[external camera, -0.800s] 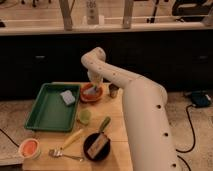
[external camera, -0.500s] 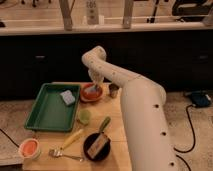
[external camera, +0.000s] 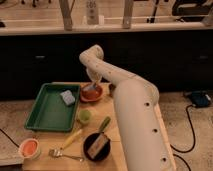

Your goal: Wipe red bowl with towel

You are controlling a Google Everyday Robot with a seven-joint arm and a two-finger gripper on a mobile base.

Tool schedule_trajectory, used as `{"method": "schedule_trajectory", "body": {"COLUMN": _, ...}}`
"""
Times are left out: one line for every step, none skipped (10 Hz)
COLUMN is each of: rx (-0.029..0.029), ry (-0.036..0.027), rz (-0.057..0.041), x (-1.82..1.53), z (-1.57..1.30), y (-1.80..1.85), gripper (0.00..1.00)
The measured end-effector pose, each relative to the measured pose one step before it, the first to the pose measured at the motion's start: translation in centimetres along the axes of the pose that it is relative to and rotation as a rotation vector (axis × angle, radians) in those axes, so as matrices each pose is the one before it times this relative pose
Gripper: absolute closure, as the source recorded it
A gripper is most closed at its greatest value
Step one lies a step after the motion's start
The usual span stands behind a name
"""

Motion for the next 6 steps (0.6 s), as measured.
{"method": "schedule_trajectory", "body": {"rx": 0.00751, "ry": -0.01072, "rz": -0.04535, "x": -1.156, "z": 0.083, "y": -1.091, "gripper": 1.0}}
{"method": "schedule_trajectory", "body": {"rx": 0.00627, "ry": -0.01221, "rz": -0.04056, "x": -1.109, "z": 0.067, "y": -0.688, "gripper": 1.0}}
{"method": "schedule_trajectory", "body": {"rx": -0.00098, "ry": -0.01227, "rz": -0.04666, "x": -1.367, "z": 0.098, "y": 0.036, "gripper": 1.0}}
{"method": "schedule_trajectory", "body": {"rx": -0.00545, "ry": -0.00964, "rz": -0.03117, "x": -1.056, "z": 0.101, "y": 0.499, "gripper": 1.0}}
{"method": "schedule_trajectory", "body": {"rx": -0.0064, "ry": -0.00778, "rz": -0.01708, "x": -0.704, "z": 0.079, "y": 0.638, "gripper": 1.0}}
{"method": "schedule_trajectory", "body": {"rx": -0.01117, "ry": -0.00311, "rz": -0.00188, "x": -0.129, "z": 0.042, "y": 1.422, "gripper": 1.0}}
